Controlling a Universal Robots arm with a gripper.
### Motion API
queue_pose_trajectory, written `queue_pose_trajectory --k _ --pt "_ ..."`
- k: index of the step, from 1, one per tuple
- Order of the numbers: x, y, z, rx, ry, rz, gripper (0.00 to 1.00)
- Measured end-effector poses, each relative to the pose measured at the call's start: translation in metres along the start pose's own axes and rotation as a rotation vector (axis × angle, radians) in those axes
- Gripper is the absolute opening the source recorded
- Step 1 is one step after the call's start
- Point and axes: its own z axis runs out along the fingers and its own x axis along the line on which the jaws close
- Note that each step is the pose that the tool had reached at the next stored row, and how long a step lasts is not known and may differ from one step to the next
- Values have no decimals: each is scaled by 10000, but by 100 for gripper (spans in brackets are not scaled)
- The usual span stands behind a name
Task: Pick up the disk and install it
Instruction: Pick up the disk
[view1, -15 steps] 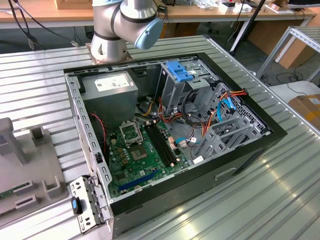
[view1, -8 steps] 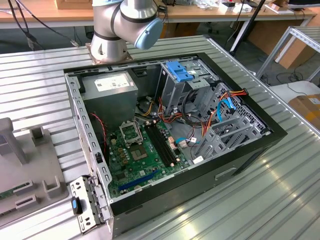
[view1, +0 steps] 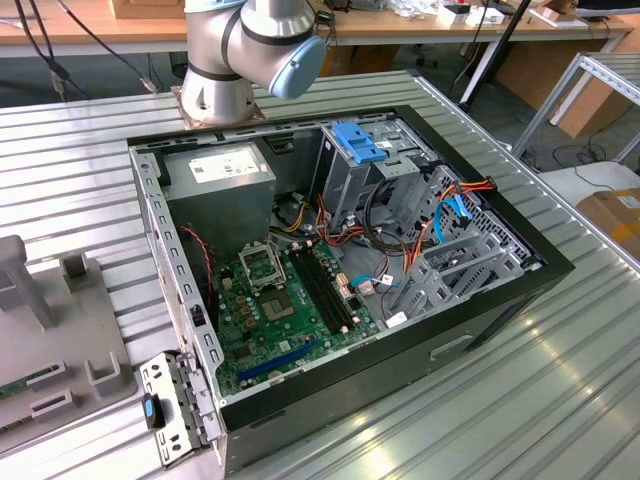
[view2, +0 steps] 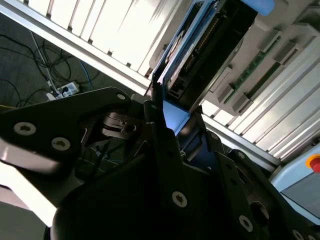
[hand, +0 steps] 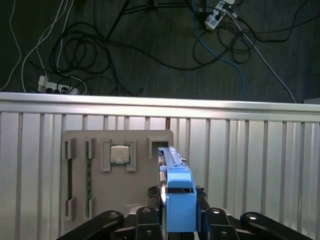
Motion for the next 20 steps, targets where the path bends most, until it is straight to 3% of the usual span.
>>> queue_pose_trajectory --k 4,13,18,20 --pt "-4 2 -72 1 -1 0 37" --pt "-7 2 -112 -2 1 0 37" --pt "-16 5 -244 1 -1 0 37" --pt "-22 7 -332 0 0 0 37"
